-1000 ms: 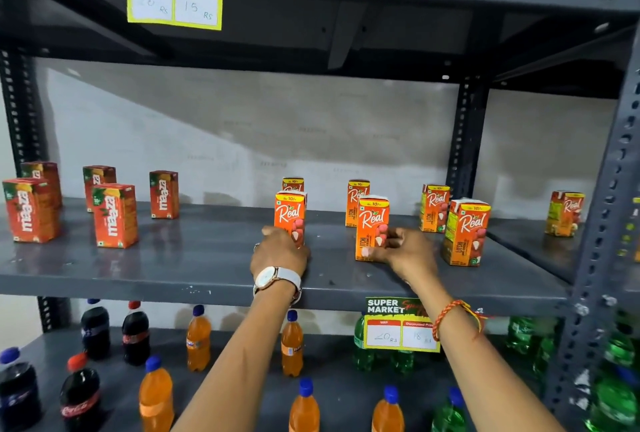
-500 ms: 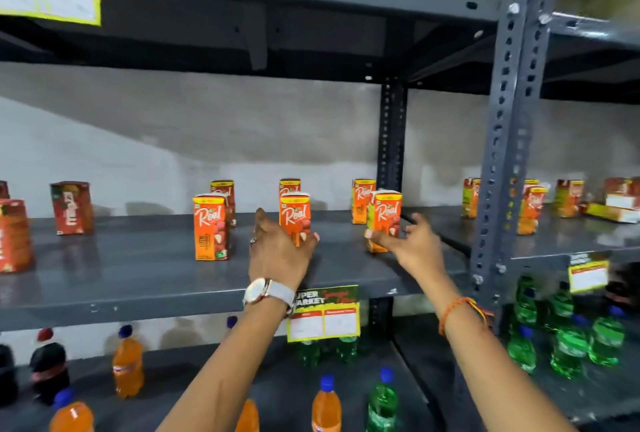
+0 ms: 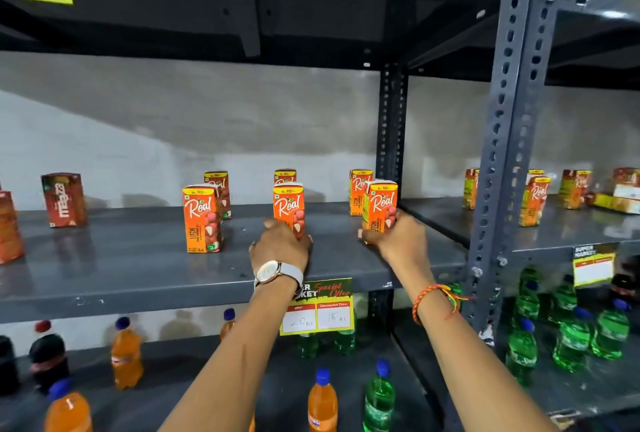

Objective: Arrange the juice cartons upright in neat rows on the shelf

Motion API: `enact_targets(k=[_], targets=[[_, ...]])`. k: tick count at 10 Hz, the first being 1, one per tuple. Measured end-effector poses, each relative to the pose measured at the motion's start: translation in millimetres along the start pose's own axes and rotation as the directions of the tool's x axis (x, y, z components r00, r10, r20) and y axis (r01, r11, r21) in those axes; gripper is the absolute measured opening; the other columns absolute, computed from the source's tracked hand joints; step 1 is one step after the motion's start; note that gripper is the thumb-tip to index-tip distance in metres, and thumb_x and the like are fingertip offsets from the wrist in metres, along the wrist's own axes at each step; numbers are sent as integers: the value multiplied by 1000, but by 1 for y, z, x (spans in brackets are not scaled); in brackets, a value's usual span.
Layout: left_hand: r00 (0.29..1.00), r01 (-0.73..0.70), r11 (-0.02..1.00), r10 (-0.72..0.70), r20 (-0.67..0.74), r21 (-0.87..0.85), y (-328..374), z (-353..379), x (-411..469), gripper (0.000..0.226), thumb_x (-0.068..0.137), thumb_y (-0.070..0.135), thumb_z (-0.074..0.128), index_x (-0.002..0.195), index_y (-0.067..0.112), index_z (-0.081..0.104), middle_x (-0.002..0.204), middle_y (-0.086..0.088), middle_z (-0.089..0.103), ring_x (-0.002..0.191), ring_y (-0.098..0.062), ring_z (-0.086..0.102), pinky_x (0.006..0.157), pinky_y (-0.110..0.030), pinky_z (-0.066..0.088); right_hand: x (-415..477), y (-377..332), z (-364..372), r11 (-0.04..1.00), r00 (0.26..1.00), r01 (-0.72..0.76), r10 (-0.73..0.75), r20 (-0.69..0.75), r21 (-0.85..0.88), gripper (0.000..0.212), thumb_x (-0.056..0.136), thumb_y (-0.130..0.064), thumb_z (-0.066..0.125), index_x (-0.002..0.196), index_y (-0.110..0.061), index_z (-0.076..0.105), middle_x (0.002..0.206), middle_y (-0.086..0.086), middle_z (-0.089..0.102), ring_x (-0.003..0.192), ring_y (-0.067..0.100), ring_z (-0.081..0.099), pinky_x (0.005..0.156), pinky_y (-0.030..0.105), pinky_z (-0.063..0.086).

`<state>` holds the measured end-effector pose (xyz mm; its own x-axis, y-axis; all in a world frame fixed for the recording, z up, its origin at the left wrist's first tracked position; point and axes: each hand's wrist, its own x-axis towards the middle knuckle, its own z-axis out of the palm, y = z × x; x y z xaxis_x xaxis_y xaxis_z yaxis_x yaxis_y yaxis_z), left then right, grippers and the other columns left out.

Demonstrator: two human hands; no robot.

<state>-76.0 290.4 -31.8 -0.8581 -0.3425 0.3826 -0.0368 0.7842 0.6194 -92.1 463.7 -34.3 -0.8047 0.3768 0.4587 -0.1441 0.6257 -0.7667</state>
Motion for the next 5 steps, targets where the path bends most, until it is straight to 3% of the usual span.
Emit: enact_targets(k=[3, 4, 5], targets=[[1000, -11, 1000, 11, 6, -22, 2, -2, -3, 52, 84, 36, 61, 115, 0, 41, 113, -22, 64, 103, -39, 61, 88, -42, 47, 2, 2, 2, 999, 1000, 11, -10, 23, -45, 55, 62, -48, 76, 104, -15, 64, 104, 9, 71, 93, 27, 67, 83, 38, 56], [1000, 5, 999, -4, 20, -34, 2, -5, -5, 55, 83, 40, 62, 115, 0, 40, 113, -21, 64, 103, -38, 62, 89, -42, 48, 2, 3, 3, 999, 999, 3, 0, 47, -53, 61, 57, -53, 76, 103, -15, 63, 102, 8, 72, 92, 26, 68, 82, 38, 56], [1000, 22, 999, -21, 13, -27, 3, -2, -7, 82, 77, 52, 64, 128, -3, 30, 117, -19, 62, 106, -39, 60, 90, -42, 48, 0, 2, 3, 1000, 1000, 4, -4, -4, -13, 73, 52, -61, 75, 105, -14, 57, 100, 7, 72, 91, 25, 68, 80, 39, 57]])
